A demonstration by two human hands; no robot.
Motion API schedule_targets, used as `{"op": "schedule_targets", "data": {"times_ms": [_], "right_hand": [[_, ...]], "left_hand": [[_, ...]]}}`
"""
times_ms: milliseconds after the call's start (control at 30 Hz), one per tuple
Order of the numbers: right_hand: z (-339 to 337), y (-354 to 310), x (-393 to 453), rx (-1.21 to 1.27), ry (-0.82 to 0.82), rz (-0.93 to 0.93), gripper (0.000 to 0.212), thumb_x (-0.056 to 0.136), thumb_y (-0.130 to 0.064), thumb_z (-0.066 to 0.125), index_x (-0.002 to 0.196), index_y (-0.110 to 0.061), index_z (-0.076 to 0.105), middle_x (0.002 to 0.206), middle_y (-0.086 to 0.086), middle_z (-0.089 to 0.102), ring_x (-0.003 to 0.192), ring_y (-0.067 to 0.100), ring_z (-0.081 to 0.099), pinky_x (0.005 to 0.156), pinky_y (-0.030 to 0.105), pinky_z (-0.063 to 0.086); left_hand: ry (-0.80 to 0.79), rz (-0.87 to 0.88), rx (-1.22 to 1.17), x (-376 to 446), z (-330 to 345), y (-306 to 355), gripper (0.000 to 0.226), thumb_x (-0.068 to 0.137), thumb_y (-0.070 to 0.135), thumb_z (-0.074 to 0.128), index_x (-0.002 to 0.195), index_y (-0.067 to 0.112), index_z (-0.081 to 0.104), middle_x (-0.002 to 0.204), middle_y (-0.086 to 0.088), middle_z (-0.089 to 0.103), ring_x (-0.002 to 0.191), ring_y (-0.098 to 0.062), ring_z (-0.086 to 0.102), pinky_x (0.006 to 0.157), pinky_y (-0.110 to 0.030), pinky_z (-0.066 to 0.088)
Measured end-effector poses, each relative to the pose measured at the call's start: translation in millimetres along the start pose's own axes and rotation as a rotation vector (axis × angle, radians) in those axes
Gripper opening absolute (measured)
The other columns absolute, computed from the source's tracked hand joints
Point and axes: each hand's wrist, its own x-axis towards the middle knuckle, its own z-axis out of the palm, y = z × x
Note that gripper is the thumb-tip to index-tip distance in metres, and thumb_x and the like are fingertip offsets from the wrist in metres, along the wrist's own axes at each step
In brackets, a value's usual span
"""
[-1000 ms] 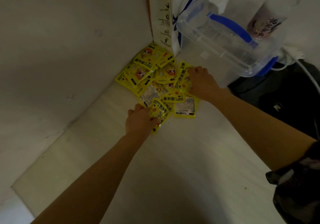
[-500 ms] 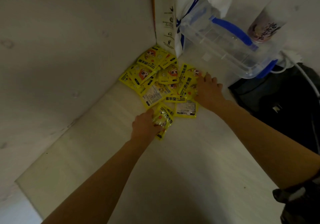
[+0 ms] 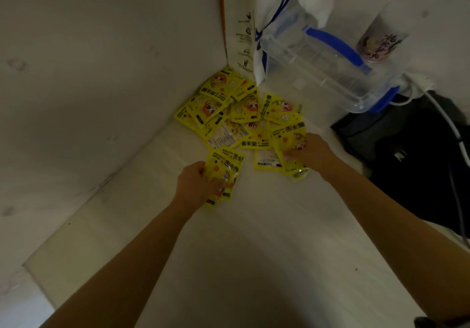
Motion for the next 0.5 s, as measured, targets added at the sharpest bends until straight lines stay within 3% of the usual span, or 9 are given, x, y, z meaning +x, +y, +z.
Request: {"op": "schedule_targets", "data": {"times_ms": [100,200,267,400,500], "right_hand": [[0,1,-1,0.303,-0.052,0.155,0.043,0.072,-0.011,0.079,0.113,-0.005,0.066,0.111,0.013,0.068,0.103,0.033,0.065,0.094,0.046,0.051],[7,2,-1,0.347,-0.043,0.242,0.047,0.071,-0.01,0.08,0.114,-0.003,0.064,0.11,0.016,0.068,0.1,0.033,0.066,0.093,0.048,0.052],[11,1,0,0.388,-0.005,0.281,0.038,0.072,-0.007,0.078,0.107,-0.003,0.064,0.105,0.013,0.067,0.096,0.031,0.065,0.091,0.044,0.052],[19,1,2,0.455,0.072,0.303,0.028,0.073,-0.009,0.078,0.096,-0.012,0.063,0.105,0.01,0.066,0.099,0.03,0.064,0.093,0.046,0.051],[23,-5,6,0.537,0.081,0.322,0.022,0.071,-0.009,0.078,0.085,-0.013,0.063,0.104,0.012,0.068,0.098,0.03,0.065,0.091,0.048,0.053]], "left_hand": [[-0.007,0.025,-0.04,14,-8,11,0.023,0.063,0.023,0.078,0.079,0.008,0.071,0.078,-0.021,0.071,0.065,-0.023,0.065,0.062,-0.038,0.054],[-0.005,0.057,-0.047,32,-11,31,0.01,0.073,0.014,0.076,0.081,0.01,0.073,0.078,-0.019,0.071,0.068,-0.021,0.065,0.063,-0.035,0.052],[0.005,0.096,-0.029,46,-12,42,0.006,0.075,0.014,0.075,0.081,0.015,0.072,0.076,-0.012,0.07,0.07,-0.018,0.064,0.065,-0.03,0.05],[0.011,0.185,0.118,68,-7,57,0.02,0.08,0.021,0.071,0.098,0.011,0.069,0.09,-0.009,0.07,0.084,-0.024,0.066,0.072,-0.036,0.05],[-0.002,0.247,0.255,71,-1,63,0.036,0.085,0.022,0.067,0.119,0.011,0.06,0.107,-0.01,0.067,0.096,-0.026,0.061,0.074,-0.027,0.041]]}}
